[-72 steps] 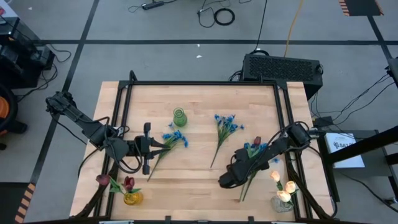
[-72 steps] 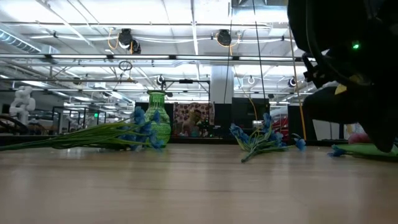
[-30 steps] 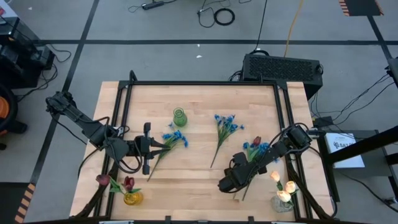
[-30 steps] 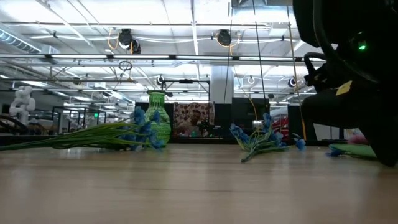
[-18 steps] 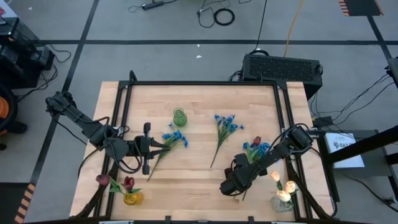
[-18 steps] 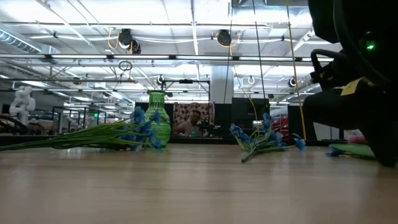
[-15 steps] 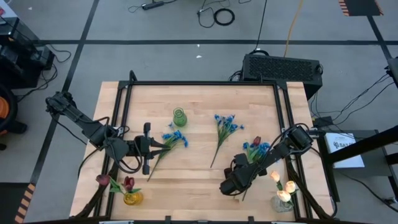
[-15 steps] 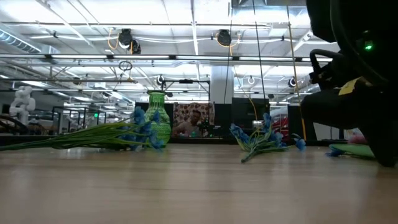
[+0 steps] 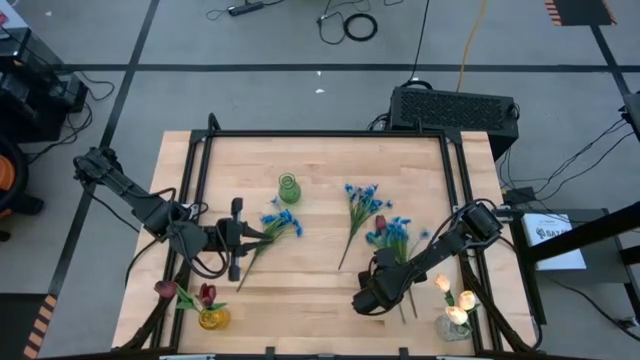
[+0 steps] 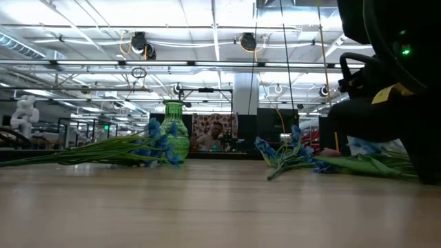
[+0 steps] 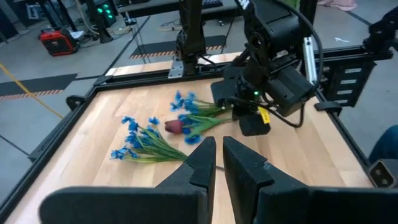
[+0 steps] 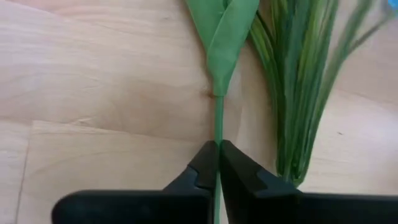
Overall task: Sort flowers into vase by color
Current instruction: Put the red flower into the yellow vase
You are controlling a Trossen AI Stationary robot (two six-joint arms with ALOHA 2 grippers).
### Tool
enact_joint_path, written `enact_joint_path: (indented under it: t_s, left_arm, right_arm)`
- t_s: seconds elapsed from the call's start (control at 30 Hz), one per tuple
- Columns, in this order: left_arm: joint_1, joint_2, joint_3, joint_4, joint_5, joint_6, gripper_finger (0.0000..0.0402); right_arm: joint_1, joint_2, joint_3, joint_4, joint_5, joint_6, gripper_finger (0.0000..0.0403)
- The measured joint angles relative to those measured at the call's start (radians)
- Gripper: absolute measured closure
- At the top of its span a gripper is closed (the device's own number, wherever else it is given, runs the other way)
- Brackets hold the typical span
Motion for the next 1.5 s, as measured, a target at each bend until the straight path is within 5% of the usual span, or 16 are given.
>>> enact_joint_path:
  t_s: [0.57, 1.27, 1.5]
  left_arm:
    - [0.000, 0.000, 0.000, 0.001, 0.008, -0.003, 0.0362]
    - [-0.098, -0.042, 0.032, 0.018, 0.007, -0.020, 0.0362]
    - [-0.200, -0.112, 0.032, 0.030, -0.074, -0.010, 0.0362]
  right_arm:
    - [0.048, 0.006, 0.306, -0.281, 0.165, -0.119, 0.0402]
    - [-0.043, 0.002, 0.789, -0.307, 0.477, -0.971, 0.0402]
    - [-0.035, -0.026, 0.843, -0.393, 0.519, -1.084, 0.0402]
